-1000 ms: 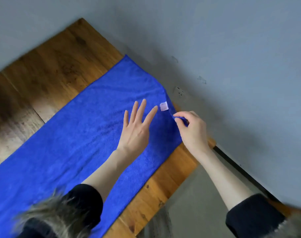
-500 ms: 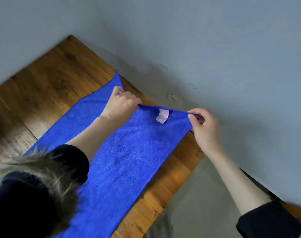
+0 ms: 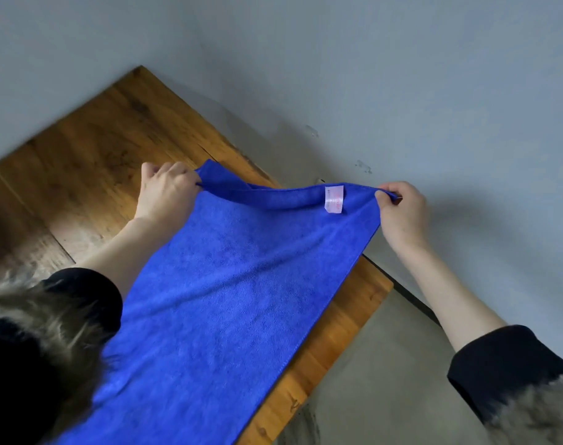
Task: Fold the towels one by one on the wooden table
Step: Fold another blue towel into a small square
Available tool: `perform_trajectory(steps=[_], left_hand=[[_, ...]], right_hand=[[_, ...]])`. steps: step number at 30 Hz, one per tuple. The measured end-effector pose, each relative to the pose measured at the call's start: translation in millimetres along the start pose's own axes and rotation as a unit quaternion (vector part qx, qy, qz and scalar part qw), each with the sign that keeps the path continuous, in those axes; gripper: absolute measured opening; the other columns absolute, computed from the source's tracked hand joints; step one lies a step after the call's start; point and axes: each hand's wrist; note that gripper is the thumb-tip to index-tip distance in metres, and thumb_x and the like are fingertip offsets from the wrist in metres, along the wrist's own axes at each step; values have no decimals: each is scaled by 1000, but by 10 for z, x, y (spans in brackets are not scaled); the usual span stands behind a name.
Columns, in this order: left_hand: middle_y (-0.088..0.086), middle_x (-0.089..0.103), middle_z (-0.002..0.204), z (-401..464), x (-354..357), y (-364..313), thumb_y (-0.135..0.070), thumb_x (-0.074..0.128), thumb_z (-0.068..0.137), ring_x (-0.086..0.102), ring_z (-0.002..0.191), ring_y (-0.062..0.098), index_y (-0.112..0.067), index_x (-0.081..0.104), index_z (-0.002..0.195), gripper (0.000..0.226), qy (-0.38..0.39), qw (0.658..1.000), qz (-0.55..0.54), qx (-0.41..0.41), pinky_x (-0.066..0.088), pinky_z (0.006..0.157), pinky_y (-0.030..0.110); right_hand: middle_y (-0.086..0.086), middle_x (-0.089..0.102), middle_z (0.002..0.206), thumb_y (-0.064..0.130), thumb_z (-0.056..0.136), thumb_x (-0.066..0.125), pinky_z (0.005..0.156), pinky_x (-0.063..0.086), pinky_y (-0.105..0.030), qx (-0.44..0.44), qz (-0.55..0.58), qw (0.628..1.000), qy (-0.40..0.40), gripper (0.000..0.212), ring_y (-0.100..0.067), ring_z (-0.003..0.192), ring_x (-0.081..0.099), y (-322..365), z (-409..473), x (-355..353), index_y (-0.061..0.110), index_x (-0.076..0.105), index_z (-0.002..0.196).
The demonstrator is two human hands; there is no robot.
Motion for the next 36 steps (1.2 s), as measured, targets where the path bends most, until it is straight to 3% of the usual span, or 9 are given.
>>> perform_trajectory(steps=[2, 5, 8, 15, 21, 24, 32, 36], left_hand=[[14, 63, 96, 4, -105, 60, -16, 52, 93, 54, 96, 35, -4, 69, 94, 21, -10, 999, -44, -25, 33, 84, 44], [19, 61, 93, -44, -348, 178, -13, 54, 91, 54, 91, 37, 2, 67, 93, 20, -41, 992, -106, -58, 42, 76, 45], [19, 58, 96, -95, -688, 357, -10, 53, 90, 54, 93, 36, 0, 67, 95, 19, -78, 980, -152, -104, 43, 73, 43], [22, 58, 103, -296, -1790, 1018, -9, 49, 91, 53, 100, 39, -1, 67, 102, 22, -185, 949, -198, -159, 41, 85, 43], [20, 59, 101, -758, -2605, 1612, -5, 50, 88, 55, 94, 37, -2, 69, 100, 22, -283, 922, -217, -153, 41, 83, 36], [17, 61, 99, -1204, -2604, 1736, -1, 52, 86, 57, 88, 35, -4, 70, 97, 22, -280, 924, -231, -125, 40, 81, 30], [12, 64, 92, -2774, -1808, 1801, 4, 60, 82, 61, 85, 31, -5, 71, 92, 18, -193, 953, -218, -89, 45, 77, 36], [12, 65, 86, -3498, -1387, 1802, 5, 66, 79, 61, 81, 34, -4, 72, 88, 15, -133, 968, -205, -65, 50, 68, 41]], right_hand=[[-4, 63, 103, 11, 91, 50, 77, 40, -23, -10, 2, 1000, 9, 15, -15, 89, 54, 118, -37, 30, 12, 63, 98], [-3, 63, 103, 11, 91, 50, 77, 38, -22, -26, -4, 1000, 5, 16, -15, 90, 55, 369, -89, 43, 11, 63, 100], [-7, 64, 106, 10, 91, 50, 79, 38, -21, -51, -1, 999, 4, 17, -21, 97, 57, 791, -89, -2, 8, 63, 102], [-8, 64, 109, 7, 91, 48, 78, 37, -18, -148, 37, 988, -24, 19, -20, 100, 57, 2190, -251, -249, 6, 63, 103], [-7, 64, 106, 8, 90, 48, 72, 33, -11, -216, 79, 972, -53, 18, -13, 91, 54, 2983, -806, -482, 7, 63, 101], [-5, 64, 99, 7, 89, 49, 69, 34, -10, -229, 75, 970, -45, 16, -11, 85, 52, 2936, -1260, -498, 7, 62, 96], [3, 56, 87, 4, 85, 55, 70, 39, -17, -310, -33, 950, 7, 13, -11, 75, 51, 1872, -2602, -326, 15, 62, 86], [1, 58, 83, -2, 79, 62, 72, 38, -19, -353, -85, 930, 50, 11, -13, 78, 50, 1334, -3334, -140, 9, 62, 82]])
Point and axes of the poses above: each hand's wrist, its own z-axis towards the middle knuckle, its own x-axis out of the palm, y = z × x
